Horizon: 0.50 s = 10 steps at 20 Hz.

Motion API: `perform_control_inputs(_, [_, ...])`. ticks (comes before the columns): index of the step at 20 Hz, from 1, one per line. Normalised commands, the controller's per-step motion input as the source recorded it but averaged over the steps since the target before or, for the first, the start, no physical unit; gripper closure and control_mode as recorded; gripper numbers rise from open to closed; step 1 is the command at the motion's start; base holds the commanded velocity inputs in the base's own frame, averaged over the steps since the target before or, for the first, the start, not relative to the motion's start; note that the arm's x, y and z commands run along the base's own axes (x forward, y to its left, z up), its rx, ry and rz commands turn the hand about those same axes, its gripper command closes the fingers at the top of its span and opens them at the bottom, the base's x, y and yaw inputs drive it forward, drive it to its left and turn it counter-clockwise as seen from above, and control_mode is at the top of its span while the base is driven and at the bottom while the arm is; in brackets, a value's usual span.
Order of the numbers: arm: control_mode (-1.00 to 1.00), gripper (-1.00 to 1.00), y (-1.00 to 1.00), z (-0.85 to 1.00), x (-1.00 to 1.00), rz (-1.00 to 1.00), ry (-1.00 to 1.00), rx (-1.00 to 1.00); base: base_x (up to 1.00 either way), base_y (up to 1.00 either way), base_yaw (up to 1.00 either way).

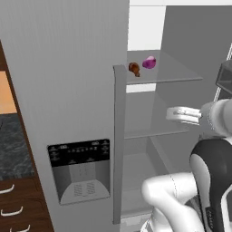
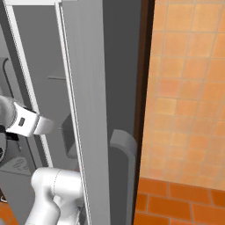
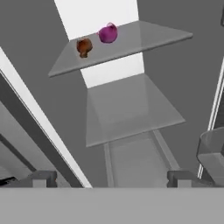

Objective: Place one onion and one chicken drumstick in each tupperware on the nearby counter, to pack two identical lunches.

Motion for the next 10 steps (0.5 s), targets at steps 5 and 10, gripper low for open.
perform_control_inputs(5, [-1.00, -1.00, -0.48, 1.00, 0.88, 0.00, -0.14, 0.03, 0.00, 0.00, 0.00])
perform_control_inputs(10, [-1.00, -1.00, -0.29, 0.93, 0.76, 0.00, -0.16, 0.01, 0.00, 0.00, 0.00])
